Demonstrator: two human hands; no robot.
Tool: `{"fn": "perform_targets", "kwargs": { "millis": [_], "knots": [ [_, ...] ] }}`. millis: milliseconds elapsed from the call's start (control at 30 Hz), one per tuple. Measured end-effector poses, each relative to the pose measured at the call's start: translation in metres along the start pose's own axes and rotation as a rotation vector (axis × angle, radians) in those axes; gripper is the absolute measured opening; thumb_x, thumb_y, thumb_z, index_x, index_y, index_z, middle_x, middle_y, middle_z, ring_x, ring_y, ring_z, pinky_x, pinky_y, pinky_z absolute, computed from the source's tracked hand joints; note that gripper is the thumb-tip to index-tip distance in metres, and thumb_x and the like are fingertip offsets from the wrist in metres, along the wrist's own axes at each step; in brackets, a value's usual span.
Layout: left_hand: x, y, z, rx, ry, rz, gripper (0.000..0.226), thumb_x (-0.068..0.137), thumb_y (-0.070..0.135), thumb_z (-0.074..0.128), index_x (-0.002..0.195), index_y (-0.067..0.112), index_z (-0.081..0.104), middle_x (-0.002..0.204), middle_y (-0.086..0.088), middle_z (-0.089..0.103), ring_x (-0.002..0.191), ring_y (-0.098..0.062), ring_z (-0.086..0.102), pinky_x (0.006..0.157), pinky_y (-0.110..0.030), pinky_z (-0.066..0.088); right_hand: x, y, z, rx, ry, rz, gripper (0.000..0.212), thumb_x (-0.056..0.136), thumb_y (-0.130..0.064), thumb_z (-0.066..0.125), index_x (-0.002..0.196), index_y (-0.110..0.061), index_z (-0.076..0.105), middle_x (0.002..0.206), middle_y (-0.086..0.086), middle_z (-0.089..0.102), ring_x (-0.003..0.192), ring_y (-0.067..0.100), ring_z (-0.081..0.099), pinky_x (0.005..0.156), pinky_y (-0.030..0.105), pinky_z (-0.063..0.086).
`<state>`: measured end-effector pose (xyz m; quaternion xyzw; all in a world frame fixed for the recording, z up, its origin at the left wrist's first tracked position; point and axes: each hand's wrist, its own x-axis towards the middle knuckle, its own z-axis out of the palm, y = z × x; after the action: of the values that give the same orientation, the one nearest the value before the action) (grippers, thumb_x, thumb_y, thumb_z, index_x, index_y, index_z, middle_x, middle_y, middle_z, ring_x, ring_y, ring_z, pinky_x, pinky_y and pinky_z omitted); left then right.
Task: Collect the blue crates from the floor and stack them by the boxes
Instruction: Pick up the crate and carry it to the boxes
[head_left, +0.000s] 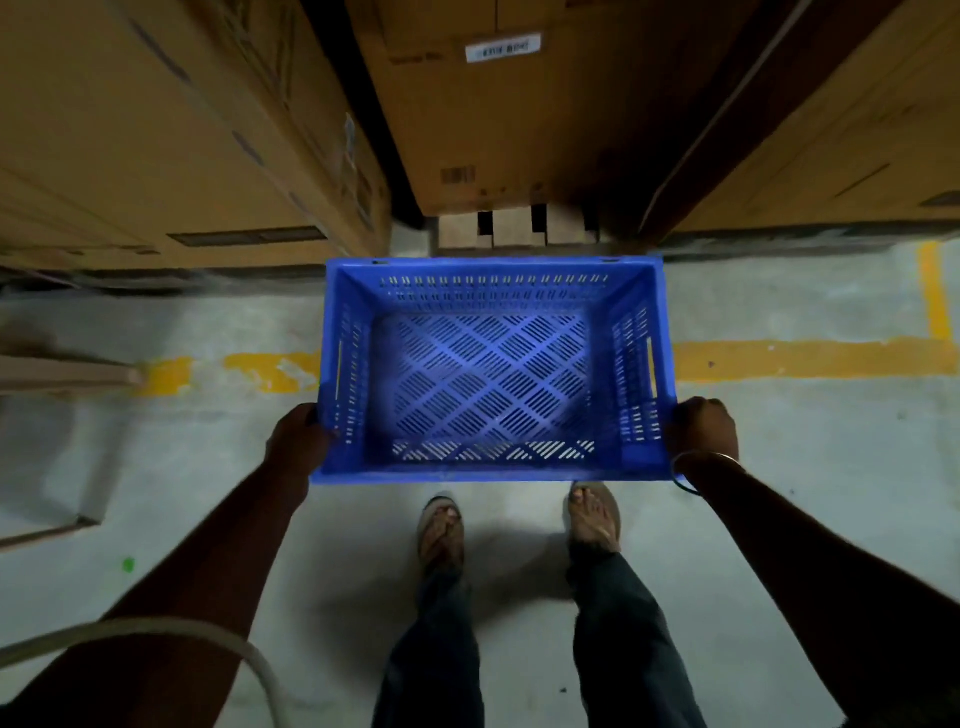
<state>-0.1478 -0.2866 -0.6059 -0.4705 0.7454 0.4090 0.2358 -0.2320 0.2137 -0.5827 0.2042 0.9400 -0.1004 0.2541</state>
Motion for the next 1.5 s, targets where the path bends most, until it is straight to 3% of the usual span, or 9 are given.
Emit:
{"fn": "perform_targets", "kwargs": {
  "millis": [67,133,300,667,900,1000,1100,1367,1500],
  "knots": [
    [0.003,0.011,0.006,-0.020,0.000,0.023,0.051,0.060,0.019,0.073,0.111,0.025,0.069,0.112,-0.022,0.072,0.095,-0.042,0.067,0.074,-0.048,0.047,0.005,0.000,0.023,0.009,0.010,0.025,0.026,0.081,-0.012,0.051,0.092,0.004,0.070,0.096,0.029,0.062,0.088,0.044,0.062,0.075,0.040,0.050],
    [0.018,0.007,0.012,-0.046,-0.029,0.034,0.051,0.071,0.007,0.075,0.118,0.021,0.068,0.116,-0.022,0.071,0.091,-0.029,0.062,0.075,-0.040,0.043,0.008,0.000,0.038,0.032,0.038,0.036,0.025,0.081,-0.010,0.051,0.090,0.005,0.069,0.096,0.028,0.061,0.089,0.043,0.060,0.074,0.039,0.048],
    [0.082,-0.030,0.023,-0.039,-0.035,0.065,0.064,0.052,0.027,0.072,0.116,0.032,0.069,0.114,-0.008,0.074,0.104,-0.038,0.069,0.090,-0.062,0.056,0.019,-0.007,0.057,0.111,0.084,0.053,0.022,0.080,-0.008,0.054,0.091,0.004,0.069,0.098,0.027,0.058,0.091,0.044,0.058,0.077,0.038,0.046],
    [0.076,0.001,0.036,0.037,-0.020,0.106,0.073,0.047,0.031,0.058,0.120,0.032,0.064,0.118,-0.009,0.071,0.102,-0.042,0.068,0.085,-0.060,0.056,0.035,-0.015,0.079,0.177,0.075,0.116,0.026,0.082,-0.011,0.054,0.100,-0.002,0.071,0.109,0.023,0.058,0.092,0.042,0.059,0.082,0.035,0.046],
    [0.044,0.023,0.029,0.140,0.005,0.156,0.065,0.075,0.019,0.061,0.139,0.026,0.056,0.132,-0.009,0.066,0.116,-0.039,0.062,0.095,-0.055,0.052,0.026,-0.017,0.077,0.239,0.027,0.035,0.027,0.082,-0.005,0.059,0.106,-0.001,0.070,0.114,0.021,0.057,0.097,0.041,0.061,0.090,0.035,0.045],
    [0.061,0.007,0.018,0.068,-0.002,0.116,0.085,0.055,0.034,0.060,0.139,0.036,0.051,0.132,-0.007,0.065,0.115,-0.036,0.063,0.096,-0.060,0.053,0.022,-0.024,0.080,0.242,0.027,-0.019,0.027,0.079,-0.003,0.059,0.103,-0.001,0.071,0.111,0.021,0.058,0.094,0.040,0.061,0.089,0.035,0.045],
    [0.092,-0.021,0.012,0.044,-0.086,0.125,0.094,0.044,0.034,0.061,0.137,0.044,0.051,0.133,-0.004,0.065,0.121,-0.034,0.061,0.102,-0.062,0.049,0.024,-0.030,0.081,0.277,0.053,-0.008,0.027,0.079,-0.002,0.058,0.103,0.000,0.071,0.111,0.021,0.058,0.096,0.040,0.060,0.091,0.035,0.045],
    [0.058,0.013,0.029,-0.051,-0.176,0.129,0.089,0.061,0.019,0.067,0.145,0.041,0.046,0.136,-0.003,0.064,0.123,-0.031,0.061,0.104,-0.060,0.049,0.034,-0.025,0.070,0.287,0.087,0.065,0.032,0.081,-0.002,0.054,0.109,0.000,0.070,0.116,0.024,0.057,0.103,0.042,0.058,0.096,0.036,0.042],
    [0.056,0.019,0.036,-0.051,-0.192,0.156,0.082,0.073,0.011,0.072,0.146,0.038,0.045,0.134,-0.004,0.064,0.120,-0.031,0.062,0.096,-0.054,0.053,0.036,-0.022,0.068,0.291,0.089,0.069,0.033,0.081,-0.002,0.054,0.109,-0.003,0.071,0.116,0.023,0.059,0.103,0.040,0.059,0.097,0.035,0.042]
  ]
}}
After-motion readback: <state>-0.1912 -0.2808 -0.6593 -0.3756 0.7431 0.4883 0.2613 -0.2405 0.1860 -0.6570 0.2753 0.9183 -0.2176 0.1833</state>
